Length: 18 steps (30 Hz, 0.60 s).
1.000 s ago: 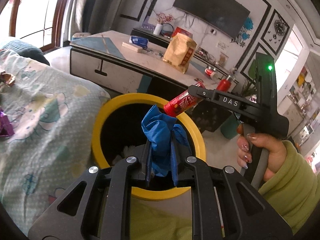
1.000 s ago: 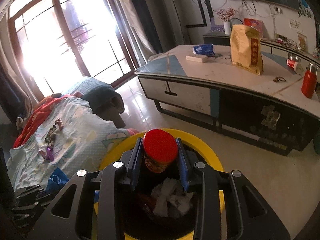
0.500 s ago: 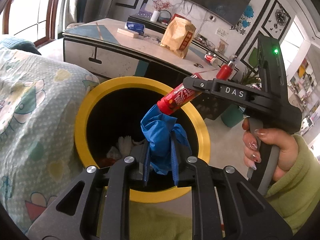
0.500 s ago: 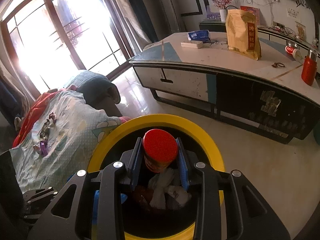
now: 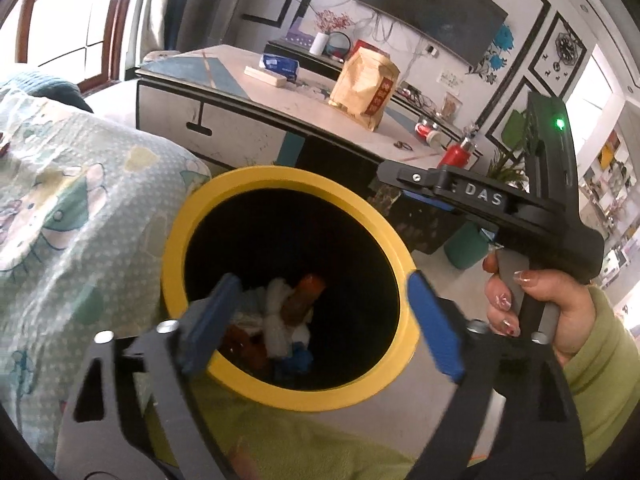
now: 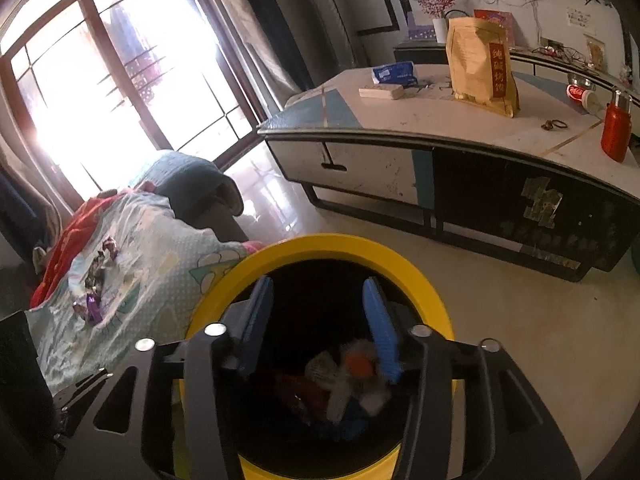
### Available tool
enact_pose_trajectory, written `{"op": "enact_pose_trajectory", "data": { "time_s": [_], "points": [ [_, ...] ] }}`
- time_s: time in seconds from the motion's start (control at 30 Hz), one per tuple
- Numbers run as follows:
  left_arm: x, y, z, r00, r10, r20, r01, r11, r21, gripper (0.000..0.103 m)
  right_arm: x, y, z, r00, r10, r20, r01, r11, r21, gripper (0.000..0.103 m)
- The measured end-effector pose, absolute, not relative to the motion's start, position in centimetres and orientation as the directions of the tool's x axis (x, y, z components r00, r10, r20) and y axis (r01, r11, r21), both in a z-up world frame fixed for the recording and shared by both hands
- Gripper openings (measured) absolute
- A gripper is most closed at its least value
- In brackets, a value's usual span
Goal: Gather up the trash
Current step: 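Open both grippers to drop the blue bag and red container into the bin, then move both open grippers back toward the remaining wrappers on the bed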
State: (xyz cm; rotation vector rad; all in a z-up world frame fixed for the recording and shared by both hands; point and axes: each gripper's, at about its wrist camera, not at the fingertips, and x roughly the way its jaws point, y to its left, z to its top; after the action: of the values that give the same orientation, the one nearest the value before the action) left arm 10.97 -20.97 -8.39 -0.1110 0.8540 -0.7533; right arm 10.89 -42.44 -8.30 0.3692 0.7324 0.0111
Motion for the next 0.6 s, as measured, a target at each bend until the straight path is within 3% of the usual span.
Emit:
{"op": "enact_pose_trajectory", "data": {
  "time_s": [0.07, 0.6],
  "points": [
    [10.9, -20.4, -8.0, 0.442, -0.638, -0.63, 0.543, 0.75, -0.379, 0.092, 10.7, -42.4, -8.0, 0.755, 0.132, -0.642, 0.12, 0.935, 0.333, 0.053],
    [11.0, -15.9, -4.2, 0.618, -0.545, -0.567, 0.438, 0.837, -0.328, 0.092, 9.4, -39.9, -4.7, 0.818, 0.127, -0.562, 0.058, 0.953, 0.299, 0.064]
  ]
}}
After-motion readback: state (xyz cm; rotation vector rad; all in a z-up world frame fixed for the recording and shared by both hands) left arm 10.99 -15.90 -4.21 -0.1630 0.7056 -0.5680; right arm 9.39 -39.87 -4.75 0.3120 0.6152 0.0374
